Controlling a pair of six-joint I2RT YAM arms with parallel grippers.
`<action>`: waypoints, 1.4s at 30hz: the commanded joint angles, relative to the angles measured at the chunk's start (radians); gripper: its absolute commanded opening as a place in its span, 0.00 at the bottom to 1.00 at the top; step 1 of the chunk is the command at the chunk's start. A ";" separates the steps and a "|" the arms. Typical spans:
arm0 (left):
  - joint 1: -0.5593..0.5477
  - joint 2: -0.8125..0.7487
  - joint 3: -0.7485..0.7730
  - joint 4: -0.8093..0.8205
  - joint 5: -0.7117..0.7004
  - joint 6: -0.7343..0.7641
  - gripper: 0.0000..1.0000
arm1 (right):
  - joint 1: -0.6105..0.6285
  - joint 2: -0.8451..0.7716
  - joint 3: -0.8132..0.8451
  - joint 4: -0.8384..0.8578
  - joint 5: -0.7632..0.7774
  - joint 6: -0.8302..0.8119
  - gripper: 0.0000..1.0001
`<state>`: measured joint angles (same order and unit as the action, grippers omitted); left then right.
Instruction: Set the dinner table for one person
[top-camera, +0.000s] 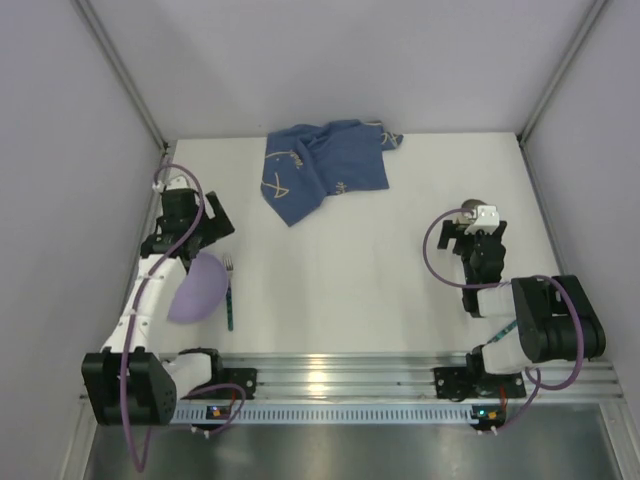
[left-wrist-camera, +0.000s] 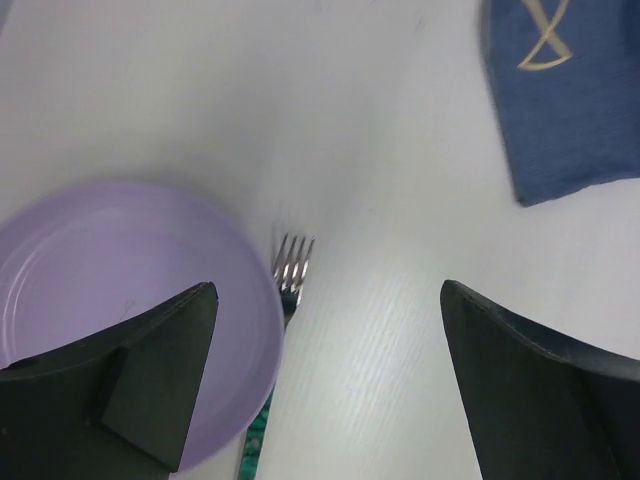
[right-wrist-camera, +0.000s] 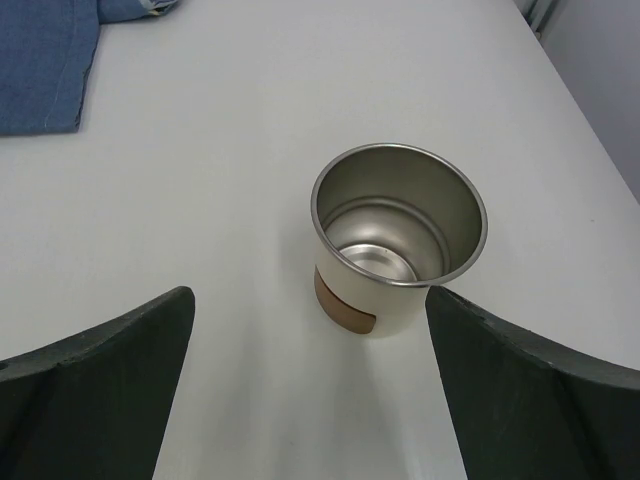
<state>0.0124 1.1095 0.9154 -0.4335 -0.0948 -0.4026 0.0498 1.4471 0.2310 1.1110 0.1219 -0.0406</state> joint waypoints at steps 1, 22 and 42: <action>0.003 0.062 0.049 -0.233 -0.116 -0.051 0.98 | -0.010 0.001 0.025 0.047 -0.010 0.011 1.00; 0.024 0.088 0.054 -0.185 0.205 -0.081 0.98 | 0.166 -0.253 0.281 -0.451 0.253 -0.023 1.00; -0.291 1.055 0.900 -0.315 0.104 -0.209 0.93 | 0.206 0.273 1.322 -1.436 -0.264 0.617 1.00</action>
<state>-0.2592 2.0930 1.7134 -0.6140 0.0616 -0.5926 0.2489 1.8370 1.5669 -0.2642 -0.0788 0.5266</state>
